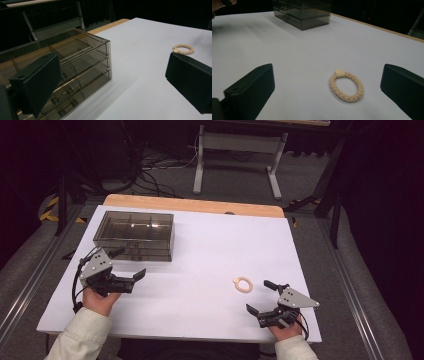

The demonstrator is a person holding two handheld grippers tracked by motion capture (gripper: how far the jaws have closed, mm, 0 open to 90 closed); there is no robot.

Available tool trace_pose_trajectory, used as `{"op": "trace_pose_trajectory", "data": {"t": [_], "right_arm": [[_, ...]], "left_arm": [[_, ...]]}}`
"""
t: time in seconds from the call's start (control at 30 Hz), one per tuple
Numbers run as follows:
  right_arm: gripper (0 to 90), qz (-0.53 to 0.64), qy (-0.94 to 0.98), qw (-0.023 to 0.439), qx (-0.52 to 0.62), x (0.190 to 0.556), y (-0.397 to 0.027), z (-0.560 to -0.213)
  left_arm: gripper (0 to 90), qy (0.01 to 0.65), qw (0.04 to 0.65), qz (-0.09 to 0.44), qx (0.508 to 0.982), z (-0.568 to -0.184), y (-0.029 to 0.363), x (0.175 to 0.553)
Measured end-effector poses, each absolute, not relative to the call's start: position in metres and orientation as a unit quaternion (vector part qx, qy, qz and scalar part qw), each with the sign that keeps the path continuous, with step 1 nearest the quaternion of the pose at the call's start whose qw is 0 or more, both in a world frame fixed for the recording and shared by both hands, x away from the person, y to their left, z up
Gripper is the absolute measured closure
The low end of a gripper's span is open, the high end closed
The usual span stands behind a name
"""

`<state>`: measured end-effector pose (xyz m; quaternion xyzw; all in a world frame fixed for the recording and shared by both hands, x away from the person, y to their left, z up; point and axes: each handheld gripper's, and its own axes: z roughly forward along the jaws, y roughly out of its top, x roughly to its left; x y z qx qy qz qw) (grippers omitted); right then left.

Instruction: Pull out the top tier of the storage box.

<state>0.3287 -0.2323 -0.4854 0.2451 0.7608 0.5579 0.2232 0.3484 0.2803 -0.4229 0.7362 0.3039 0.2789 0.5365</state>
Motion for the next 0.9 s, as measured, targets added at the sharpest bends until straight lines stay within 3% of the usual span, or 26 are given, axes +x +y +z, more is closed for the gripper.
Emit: {"op": "trace_pose_trajectory", "data": {"t": [0.9], "right_arm": [[0.1, 0.558, 0.763, 0.22, 0.241, 0.328, -0.232, -0.485]], "left_arm": [[5.7, 0.294, 0.49, 0.303, 0.763, -0.428, 0.276, 0.371]]}}
